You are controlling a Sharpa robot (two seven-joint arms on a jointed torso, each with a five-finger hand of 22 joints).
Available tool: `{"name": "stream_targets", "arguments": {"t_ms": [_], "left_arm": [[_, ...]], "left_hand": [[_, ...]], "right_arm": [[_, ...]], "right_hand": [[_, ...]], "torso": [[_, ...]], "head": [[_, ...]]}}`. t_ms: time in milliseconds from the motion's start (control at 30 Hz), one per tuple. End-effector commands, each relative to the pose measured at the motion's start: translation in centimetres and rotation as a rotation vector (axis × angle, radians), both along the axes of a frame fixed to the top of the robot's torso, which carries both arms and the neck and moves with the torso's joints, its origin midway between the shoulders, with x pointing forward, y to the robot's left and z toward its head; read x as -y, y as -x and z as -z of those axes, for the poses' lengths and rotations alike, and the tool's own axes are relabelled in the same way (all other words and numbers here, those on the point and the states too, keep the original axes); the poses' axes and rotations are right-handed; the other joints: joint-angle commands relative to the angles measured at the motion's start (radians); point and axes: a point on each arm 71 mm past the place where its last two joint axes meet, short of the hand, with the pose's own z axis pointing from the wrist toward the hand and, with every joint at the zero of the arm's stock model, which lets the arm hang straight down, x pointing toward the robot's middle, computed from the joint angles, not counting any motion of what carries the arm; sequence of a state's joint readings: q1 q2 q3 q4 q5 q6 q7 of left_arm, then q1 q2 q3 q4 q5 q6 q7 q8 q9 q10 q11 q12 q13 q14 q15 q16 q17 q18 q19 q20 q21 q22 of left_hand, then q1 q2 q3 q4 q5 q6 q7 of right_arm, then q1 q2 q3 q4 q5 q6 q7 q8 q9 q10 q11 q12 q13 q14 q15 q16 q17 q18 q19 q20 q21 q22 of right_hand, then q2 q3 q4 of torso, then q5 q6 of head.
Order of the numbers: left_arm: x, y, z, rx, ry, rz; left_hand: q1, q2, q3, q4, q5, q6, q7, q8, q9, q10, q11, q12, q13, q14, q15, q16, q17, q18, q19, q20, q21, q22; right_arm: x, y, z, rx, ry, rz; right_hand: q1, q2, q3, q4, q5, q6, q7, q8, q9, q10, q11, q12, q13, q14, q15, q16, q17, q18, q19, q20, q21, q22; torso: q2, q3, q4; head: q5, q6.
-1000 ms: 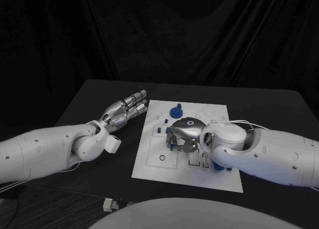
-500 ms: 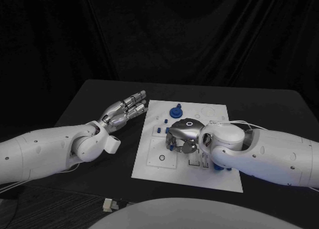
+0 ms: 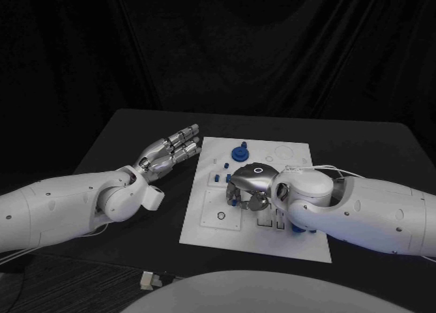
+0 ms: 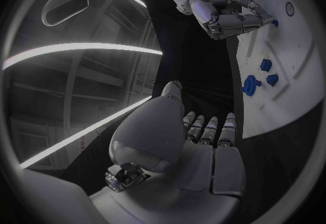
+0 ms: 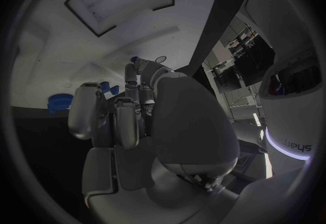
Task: Assemble the parts on the task board
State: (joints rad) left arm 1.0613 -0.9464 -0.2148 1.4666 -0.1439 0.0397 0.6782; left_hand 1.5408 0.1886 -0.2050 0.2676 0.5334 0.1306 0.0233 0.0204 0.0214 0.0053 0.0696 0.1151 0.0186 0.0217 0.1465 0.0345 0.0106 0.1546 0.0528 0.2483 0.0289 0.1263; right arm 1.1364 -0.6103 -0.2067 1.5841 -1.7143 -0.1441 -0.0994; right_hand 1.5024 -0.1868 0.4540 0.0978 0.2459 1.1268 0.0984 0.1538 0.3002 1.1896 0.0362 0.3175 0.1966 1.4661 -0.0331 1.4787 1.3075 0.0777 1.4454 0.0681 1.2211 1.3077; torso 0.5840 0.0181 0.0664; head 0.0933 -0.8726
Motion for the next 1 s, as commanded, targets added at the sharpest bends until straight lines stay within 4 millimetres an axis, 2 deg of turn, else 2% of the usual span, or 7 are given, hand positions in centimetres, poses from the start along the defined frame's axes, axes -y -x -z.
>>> {"name": "stream_targets", "arguments": {"t_ms": [33,367,533,667,933,1000], "left_arm": [[0.14,0.05,-0.22,0.022,0.032,0.003],[0.13,0.07,-0.17,0.018,0.031,0.005],[0.17,0.08,-0.13,0.015,0.032,0.007],[0.2,0.08,-0.08,0.013,0.032,0.009],[0.18,0.08,-0.02,0.014,0.031,0.008],[0.17,0.08,0.0,0.013,0.031,0.007]], "left_hand": [[0.008,-0.002,0.003,-0.002,0.006,-0.002,0.005,0.006,0.001,0.0,0.006,0.003,0.001,-0.001,0.009,0.005,0.001,0.018,-0.003,0.007,0.005,0.0],[0.008,-0.002,0.003,-0.002,0.006,-0.002,0.005,0.006,0.001,0.0,0.006,0.003,0.001,-0.001,0.009,0.005,0.001,0.018,-0.003,0.007,0.005,0.0],[0.009,-0.002,0.003,-0.002,0.006,-0.001,0.006,0.006,0.001,0.0,0.006,0.004,0.001,0.0,0.01,0.005,0.002,0.018,-0.003,0.007,0.005,0.0],[0.009,-0.002,0.003,-0.002,0.006,-0.001,0.006,0.006,0.001,0.0,0.006,0.004,0.001,0.0,0.01,0.005,0.002,0.018,-0.003,0.007,0.005,0.0],[0.01,-0.001,0.003,-0.002,0.007,-0.003,0.006,0.006,0.001,0.0,0.005,0.0,0.0,0.0,0.011,0.006,0.002,0.018,-0.001,0.008,0.006,0.003],[0.01,-0.001,0.003,-0.002,0.007,-0.003,0.006,0.006,0.001,0.0,0.005,0.0,0.0,0.0,0.011,0.006,0.002,0.018,-0.001,0.008,0.006,0.003]], "right_arm": [[0.02,0.12,0.24,-0.006,0.018,0.003],[0.05,0.16,0.55,-0.015,0.028,0.004],[0.05,0.17,0.67,-0.019,0.035,0.008],[0.11,0.1,0.8,-0.024,0.05,0.016],[0.27,-0.05,1.02,-0.029,0.071,0.032],[0.3,-0.07,1.06,-0.031,0.075,0.035]], "right_hand": [[-0.001,0.009,0.002,-0.004,-0.001,-0.002,0.007,-0.003,0.001,-0.005,0.0,-0.006,-0.001,0.062,-0.003,-0.004,0.069,-0.005,-0.005,0.002,-0.004,0.167],[-0.006,0.007,-0.002,-0.004,-0.01,-0.018,0.012,-0.016,-0.005,-0.009,0.005,-0.013,-0.002,0.06,0.001,-0.007,0.064,-0.003,-0.009,0.004,-0.011,0.165],[-0.009,0.006,-0.004,-0.006,-0.023,-0.051,0.018,-0.037,-0.014,-0.012,0.007,-0.017,-0.001,0.057,0.004,-0.012,0.055,-0.001,-0.016,0.007,-0.022,0.162],[-0.013,0.005,-0.007,-0.004,-0.036,-0.074,0.017,-0.05,-0.021,-0.016,0.004,-0.018,0.0,0.053,0.001,-0.018,0.044,0.002,-0.021,0.007,-0.033,0.159],[-0.025,-0.001,-0.013,0.001,-0.055,-0.135,-0.004,-0.081,-0.037,-0.038,0.006,-0.02,0.005,0.043,0.003,-0.034,0.014,0.007,-0.035,0.008,-0.061,0.151],[-0.028,-0.003,-0.015,0.003,-0.06,-0.158,-0.016,-0.088,-0.042,-0.038,0.005,-0.017,0.008,0.042,0.003,-0.036,0.011,0.007,-0.036,0.008,-0.064,0.15]], "torso": [[0.0,-0.0001,-0.0003],[0.001,0.0002,0.0],[0.0,0.0001,0.0001],[0.0,0.0,0.0],[0.0,0.0,0.0],[0.0,0.0001,-0.0001]], "head": [[0.001,0.0],[0.002,0.0],[0.002,0.0],[0.001,0.0],[0.0,0.0],[0.001,0.0]]}}
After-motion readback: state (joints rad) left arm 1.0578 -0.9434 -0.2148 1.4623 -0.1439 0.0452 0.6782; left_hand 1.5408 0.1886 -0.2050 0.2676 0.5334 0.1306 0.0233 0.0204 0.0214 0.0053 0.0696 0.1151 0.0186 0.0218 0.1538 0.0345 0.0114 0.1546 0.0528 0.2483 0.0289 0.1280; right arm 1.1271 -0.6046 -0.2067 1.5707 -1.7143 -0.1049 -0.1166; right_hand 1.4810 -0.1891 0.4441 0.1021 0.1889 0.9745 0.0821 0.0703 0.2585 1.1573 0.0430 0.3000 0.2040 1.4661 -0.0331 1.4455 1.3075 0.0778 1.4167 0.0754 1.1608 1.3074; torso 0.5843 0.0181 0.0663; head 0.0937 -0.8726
